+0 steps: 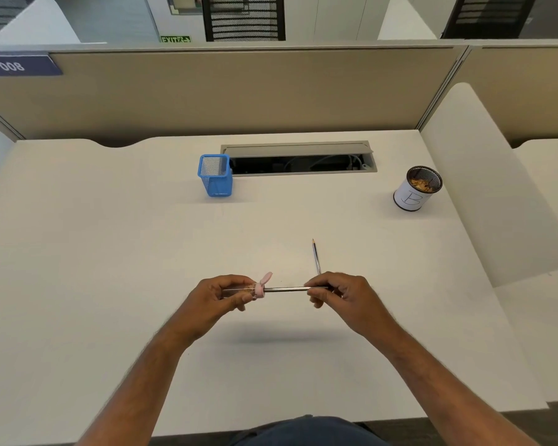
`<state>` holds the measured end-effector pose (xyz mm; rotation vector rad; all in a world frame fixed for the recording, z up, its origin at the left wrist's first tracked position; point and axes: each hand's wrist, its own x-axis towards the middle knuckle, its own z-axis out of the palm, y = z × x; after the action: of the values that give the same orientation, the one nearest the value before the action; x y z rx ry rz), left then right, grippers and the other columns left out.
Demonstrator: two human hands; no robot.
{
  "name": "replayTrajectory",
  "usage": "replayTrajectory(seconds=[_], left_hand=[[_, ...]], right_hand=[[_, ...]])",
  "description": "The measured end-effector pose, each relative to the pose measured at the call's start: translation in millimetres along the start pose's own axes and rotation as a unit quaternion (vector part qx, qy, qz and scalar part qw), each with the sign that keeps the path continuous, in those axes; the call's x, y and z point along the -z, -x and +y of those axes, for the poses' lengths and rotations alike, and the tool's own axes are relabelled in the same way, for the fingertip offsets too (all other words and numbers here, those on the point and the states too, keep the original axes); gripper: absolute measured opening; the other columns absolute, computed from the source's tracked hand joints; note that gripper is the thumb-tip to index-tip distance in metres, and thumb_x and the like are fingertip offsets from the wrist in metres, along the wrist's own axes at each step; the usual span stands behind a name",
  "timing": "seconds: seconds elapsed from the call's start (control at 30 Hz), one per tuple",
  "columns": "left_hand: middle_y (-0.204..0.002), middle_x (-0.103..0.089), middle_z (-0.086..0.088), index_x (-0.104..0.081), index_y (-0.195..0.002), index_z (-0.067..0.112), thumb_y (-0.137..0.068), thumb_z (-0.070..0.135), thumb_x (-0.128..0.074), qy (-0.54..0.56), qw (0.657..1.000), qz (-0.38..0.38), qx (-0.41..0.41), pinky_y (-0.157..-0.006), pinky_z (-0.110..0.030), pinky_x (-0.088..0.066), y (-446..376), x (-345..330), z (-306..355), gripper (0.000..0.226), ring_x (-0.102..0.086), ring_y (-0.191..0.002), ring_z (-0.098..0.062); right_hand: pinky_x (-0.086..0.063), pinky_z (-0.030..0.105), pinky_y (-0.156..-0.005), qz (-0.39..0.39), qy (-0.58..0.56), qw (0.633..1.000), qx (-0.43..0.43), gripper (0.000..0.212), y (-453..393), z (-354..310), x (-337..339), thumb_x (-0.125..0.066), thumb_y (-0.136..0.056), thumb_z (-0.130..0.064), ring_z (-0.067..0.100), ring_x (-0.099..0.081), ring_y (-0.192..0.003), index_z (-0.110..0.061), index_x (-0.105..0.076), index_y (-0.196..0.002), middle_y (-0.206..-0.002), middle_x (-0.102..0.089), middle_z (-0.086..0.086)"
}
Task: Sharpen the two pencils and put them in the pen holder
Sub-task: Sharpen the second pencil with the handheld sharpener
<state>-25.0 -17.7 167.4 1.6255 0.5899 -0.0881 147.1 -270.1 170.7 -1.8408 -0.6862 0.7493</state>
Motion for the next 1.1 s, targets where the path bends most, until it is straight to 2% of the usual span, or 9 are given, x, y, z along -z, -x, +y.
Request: replayTrajectory(seconds=[0.13,0.23,0.37,0.5,0.57,0.63,0.7,0.9,1.1], left_hand=[[-0.111,-0.084,0.002,-0.082,-0.115,0.024,-0.098,0.022,-0.077,-0.005,1.0,-0.011,0.001,-0.081,-0.019,-0.054,0,0,-1,0.017,-0.071,-0.083,-0.01],[-0.11,-0.085,0.003,-0.082,-0.114,0.026,-0.098,0.022,-0.077,-0.011,1.0,-0.013,0.001,-0.086,-0.024,-0.056,-1,0,-1,0.017,-0.071,-0.083,-0.012],[-0.109,-0.085,0.002,-0.083,-0.111,0.03,-0.098,0.021,-0.078,-0.016,1.0,-0.016,-0.003,-0.091,-0.029,-0.058,-3,3,-1,0.017,-0.072,-0.083,-0.014],[-0.11,-0.085,0.001,-0.082,-0.113,0.026,-0.098,0.023,-0.078,-0.02,1.0,-0.009,-0.004,-0.091,-0.031,-0.058,-3,3,-2,0.017,-0.072,-0.082,-0.013],[-0.109,-0.085,0.002,-0.082,-0.113,0.025,-0.099,0.023,-0.077,-0.016,1.0,-0.01,-0.005,-0.087,-0.027,-0.057,-2,2,-2,0.016,-0.071,-0.081,-0.013],[-0.108,-0.085,0.003,-0.083,-0.112,0.025,-0.099,0.021,-0.076,-0.012,1.0,-0.009,-0.006,-0.084,-0.023,-0.057,-1,0,-2,0.015,-0.071,-0.081,-0.013],[-0.107,-0.085,0.004,-0.082,-0.112,0.026,-0.099,0.021,-0.076,-0.015,1.0,-0.006,-0.008,-0.082,-0.02,-0.056,0,-1,-2,0.015,-0.071,-0.081,-0.012],[-0.109,-0.085,0.002,-0.081,-0.116,0.021,-0.099,0.017,-0.077,-0.021,1.0,-0.011,0.001,-0.09,-0.029,-0.059,-3,3,-3,0.018,-0.072,-0.083,-0.014],[-0.11,-0.085,0.001,-0.082,-0.115,0.023,-0.098,0.012,-0.077,-0.03,0.999,-0.025,-0.003,-0.088,-0.026,-0.06,-4,2,-5,0.021,-0.073,-0.083,-0.012]], right_hand=[[-0.053,0.033,-0.074,-0.01,0.009,0.999,-0.029,0.025,-4,1,-3,-0.062,-0.107,-0.02,0.015,-0.067,-0.057,-0.015,-0.076,-0.088,-0.06,-0.07,0.004],[-0.046,0.022,-0.066,-0.026,-0.01,0.998,-0.059,0.037,-7,3,-4,-0.057,-0.11,-0.024,0.009,-0.057,-0.045,-0.001,-0.072,-0.086,-0.048,-0.061,-0.001],[-0.046,0.02,-0.058,-0.048,-0.033,0.996,-0.074,0.035,-9,8,-3,-0.054,-0.111,-0.027,0.019,-0.057,-0.047,-0.006,-0.076,-0.096,-0.062,-0.068,0.006],[-0.047,0.019,-0.064,-0.052,-0.037,0.996,-0.064,0.019,-6,8,-1,-0.057,-0.11,-0.029,0.018,-0.065,-0.062,-0.024,-0.073,-0.118,-0.081,-0.076,0.005],[-0.055,0.028,-0.074,-0.041,-0.028,0.997,-0.055,0.015,-4,7,1,-0.067,-0.105,-0.023,0.018,-0.071,-0.07,-0.029,-0.071,-0.117,-0.091,-0.076,0.003],[-0.058,0.041,-0.085,-0.022,-0.006,0.998,-0.051,0.015,-2,6,2,-0.07,-0.101,-0.016,0.021,-0.075,-0.077,-0.028,-0.072,-0.109,-0.092,-0.077,0.0],[-0.058,0.044,-0.086,-0.01,0.0,0.999,-0.042,0.014,0,6,0,-0.07,-0.1,-0.012,0.023,-0.075,-0.079,-0.025,-0.075,-0.102,-0.089,-0.078,-0.001],[-0.055,0.035,-0.076,-0.013,-0.021,0.999,-0.036,0.012,0,8,-1,-0.068,-0.103,-0.012,0.02,-0.072,-0.064,-0.018,-0.077,-0.098,-0.078,-0.076,0.005],[-0.047,0.024,-0.058,-0.059,-0.03,0.993,-0.093,0.034,-3,8,-1,-0.054,-0.111,-0.021,0.022,-0.056,-0.042,-0.001,-0.074,-0.091,-0.056,-0.064,0.003]])
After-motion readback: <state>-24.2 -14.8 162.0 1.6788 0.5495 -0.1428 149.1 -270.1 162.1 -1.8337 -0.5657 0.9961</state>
